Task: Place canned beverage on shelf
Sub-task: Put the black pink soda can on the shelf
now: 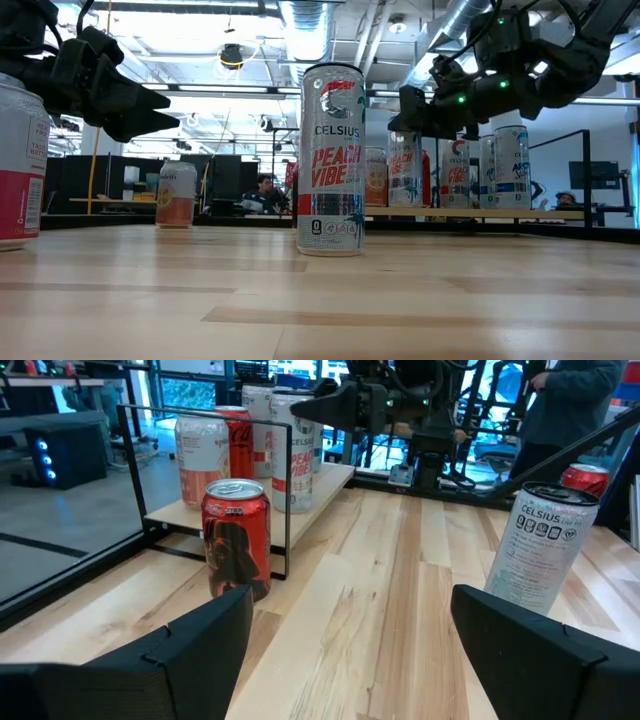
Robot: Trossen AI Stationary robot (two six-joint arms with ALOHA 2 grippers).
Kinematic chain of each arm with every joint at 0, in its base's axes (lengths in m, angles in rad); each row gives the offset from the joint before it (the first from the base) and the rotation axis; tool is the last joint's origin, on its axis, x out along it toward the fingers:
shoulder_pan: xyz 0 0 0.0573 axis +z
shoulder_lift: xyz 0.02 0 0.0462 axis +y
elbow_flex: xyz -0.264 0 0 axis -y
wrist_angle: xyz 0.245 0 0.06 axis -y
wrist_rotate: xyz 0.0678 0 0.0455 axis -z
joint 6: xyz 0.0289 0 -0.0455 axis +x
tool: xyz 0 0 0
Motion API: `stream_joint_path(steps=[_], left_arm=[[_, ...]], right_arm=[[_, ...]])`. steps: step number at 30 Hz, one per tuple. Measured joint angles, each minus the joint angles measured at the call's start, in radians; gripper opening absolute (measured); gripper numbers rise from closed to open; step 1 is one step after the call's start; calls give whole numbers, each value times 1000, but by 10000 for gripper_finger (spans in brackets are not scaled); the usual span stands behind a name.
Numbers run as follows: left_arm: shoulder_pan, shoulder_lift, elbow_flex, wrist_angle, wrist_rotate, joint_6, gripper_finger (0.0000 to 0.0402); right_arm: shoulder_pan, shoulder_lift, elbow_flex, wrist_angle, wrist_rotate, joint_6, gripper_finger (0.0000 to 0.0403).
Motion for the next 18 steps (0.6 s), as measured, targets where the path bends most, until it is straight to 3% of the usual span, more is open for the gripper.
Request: stream_joint_path(steps=[5, 18], left_arm=[[0, 0, 0, 0, 0, 0, 327], [0, 0, 0, 0, 0, 0, 327]], right_arm=[[-3, -3, 0, -2, -27, -11, 281], [-152, -106, -2, -124, -449, -32, 281]])
